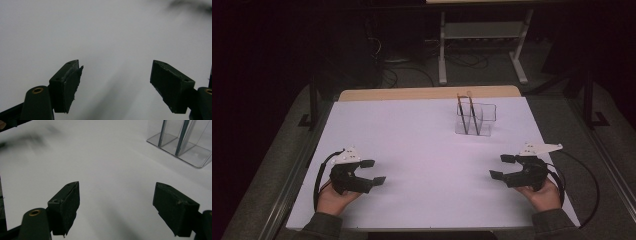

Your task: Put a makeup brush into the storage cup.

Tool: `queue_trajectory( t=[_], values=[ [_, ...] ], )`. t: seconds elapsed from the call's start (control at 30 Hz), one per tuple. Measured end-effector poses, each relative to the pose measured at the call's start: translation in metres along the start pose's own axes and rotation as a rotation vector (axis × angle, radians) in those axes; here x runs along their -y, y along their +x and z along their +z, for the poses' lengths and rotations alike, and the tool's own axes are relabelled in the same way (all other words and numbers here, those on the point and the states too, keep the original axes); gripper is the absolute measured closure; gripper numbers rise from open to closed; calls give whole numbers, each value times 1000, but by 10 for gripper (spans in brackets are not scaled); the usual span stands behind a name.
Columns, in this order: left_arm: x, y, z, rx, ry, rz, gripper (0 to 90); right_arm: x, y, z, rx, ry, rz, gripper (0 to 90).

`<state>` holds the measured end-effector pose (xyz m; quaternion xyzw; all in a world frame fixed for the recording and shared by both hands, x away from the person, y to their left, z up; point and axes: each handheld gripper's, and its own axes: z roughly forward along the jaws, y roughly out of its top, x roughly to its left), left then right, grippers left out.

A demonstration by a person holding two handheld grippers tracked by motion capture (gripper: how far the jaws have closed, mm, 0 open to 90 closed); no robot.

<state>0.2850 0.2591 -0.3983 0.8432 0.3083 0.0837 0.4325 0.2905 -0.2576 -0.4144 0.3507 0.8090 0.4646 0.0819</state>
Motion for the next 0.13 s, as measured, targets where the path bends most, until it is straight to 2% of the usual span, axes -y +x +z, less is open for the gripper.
queue_trajectory(
  t=[0.13],
  values=[
    [0, 0, 0, -2, -1, -1, 233, 2, 0, 1, -3, 1, 0, 199]
  ],
)
